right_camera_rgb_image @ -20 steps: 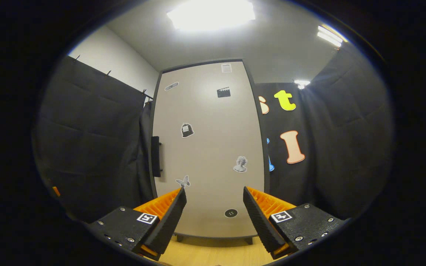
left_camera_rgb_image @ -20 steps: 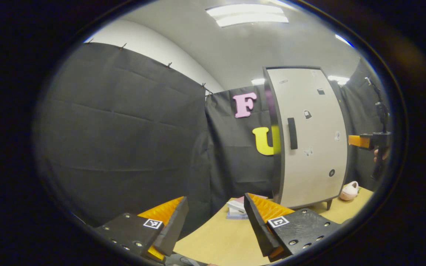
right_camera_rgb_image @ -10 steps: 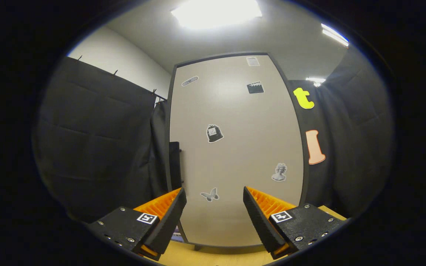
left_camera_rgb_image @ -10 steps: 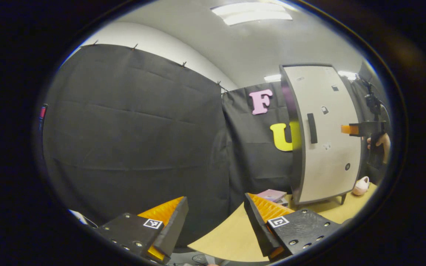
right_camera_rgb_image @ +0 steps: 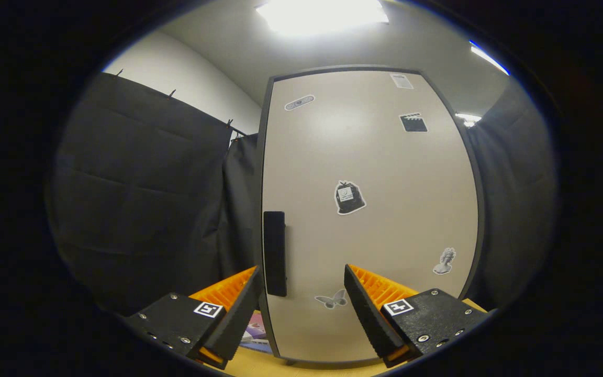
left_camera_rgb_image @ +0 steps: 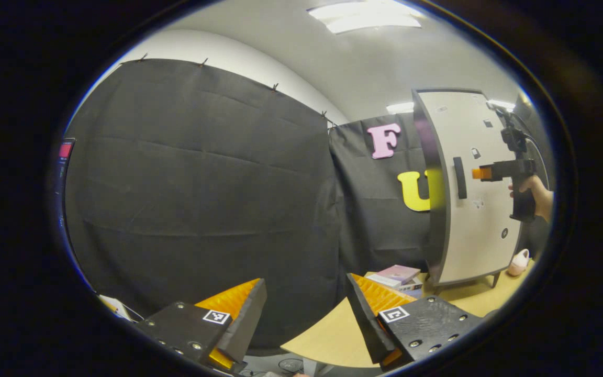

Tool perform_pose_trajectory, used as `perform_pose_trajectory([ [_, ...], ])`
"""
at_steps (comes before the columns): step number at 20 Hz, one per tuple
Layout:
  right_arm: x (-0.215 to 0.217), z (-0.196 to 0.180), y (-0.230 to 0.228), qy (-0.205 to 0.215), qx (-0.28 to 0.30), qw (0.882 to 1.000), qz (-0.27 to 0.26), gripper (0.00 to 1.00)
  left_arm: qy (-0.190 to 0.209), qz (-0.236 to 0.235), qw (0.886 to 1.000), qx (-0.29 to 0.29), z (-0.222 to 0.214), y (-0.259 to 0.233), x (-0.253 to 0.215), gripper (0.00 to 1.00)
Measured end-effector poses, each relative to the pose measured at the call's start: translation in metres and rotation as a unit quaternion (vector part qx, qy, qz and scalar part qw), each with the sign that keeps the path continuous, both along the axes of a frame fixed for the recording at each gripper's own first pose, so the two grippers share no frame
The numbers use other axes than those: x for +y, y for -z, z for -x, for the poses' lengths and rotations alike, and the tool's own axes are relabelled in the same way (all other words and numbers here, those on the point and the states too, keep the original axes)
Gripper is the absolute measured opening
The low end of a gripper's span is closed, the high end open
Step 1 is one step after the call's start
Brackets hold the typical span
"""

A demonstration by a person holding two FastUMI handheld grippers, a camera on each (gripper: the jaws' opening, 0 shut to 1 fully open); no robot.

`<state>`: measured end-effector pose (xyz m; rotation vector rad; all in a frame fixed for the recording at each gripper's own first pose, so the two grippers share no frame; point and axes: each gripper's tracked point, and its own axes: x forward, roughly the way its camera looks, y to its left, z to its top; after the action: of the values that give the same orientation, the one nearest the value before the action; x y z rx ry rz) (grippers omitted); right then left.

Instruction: Open the cabinet door with the right hand, grasp the bottle in the cabinet with the left hand and place it on the coaster, then close the cabinet door with the right hand.

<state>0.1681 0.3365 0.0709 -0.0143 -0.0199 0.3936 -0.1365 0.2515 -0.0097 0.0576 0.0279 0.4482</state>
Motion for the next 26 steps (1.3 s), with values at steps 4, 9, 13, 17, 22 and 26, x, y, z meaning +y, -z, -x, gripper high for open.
perform_pose_trajectory([
  [4, 0.027, -0.019, 0.004, -0.002, 0.023, 1.000, 0.009, 0.89, -0.009, 0.001, 1.000, 0.003, 0.002, 0.006, 0.015, 0.87],
  [9, 0.046, -0.041, 0.008, 0.020, 0.029, 0.999, 0.037, 0.71, -0.021, 0.010, 1.000, 0.009, 0.004, 0.017, 0.031, 0.87],
  [13, 0.057, -0.059, 0.016, 0.031, 0.061, 0.997, 0.038, 0.51, -0.025, 0.017, 1.000, 0.006, 0.009, 0.016, 0.038, 0.92],
  [17, 0.057, -0.063, 0.018, 0.039, 0.092, 0.994, 0.034, 0.31, -0.022, 0.018, 1.000, 0.011, 0.008, 0.019, 0.040, 0.92],
  [22, 0.056, -0.057, 0.020, 0.026, 0.111, 0.993, 0.043, 0.20, -0.002, 0.027, 1.000, 0.001, -0.001, 0.015, 0.033, 0.87],
  [26, 0.055, -0.046, 0.017, 0.003, 0.119, 0.992, 0.039, 0.19, 0.018, 0.023, 1.000, 0.002, -0.014, 0.015, 0.019, 0.84],
])
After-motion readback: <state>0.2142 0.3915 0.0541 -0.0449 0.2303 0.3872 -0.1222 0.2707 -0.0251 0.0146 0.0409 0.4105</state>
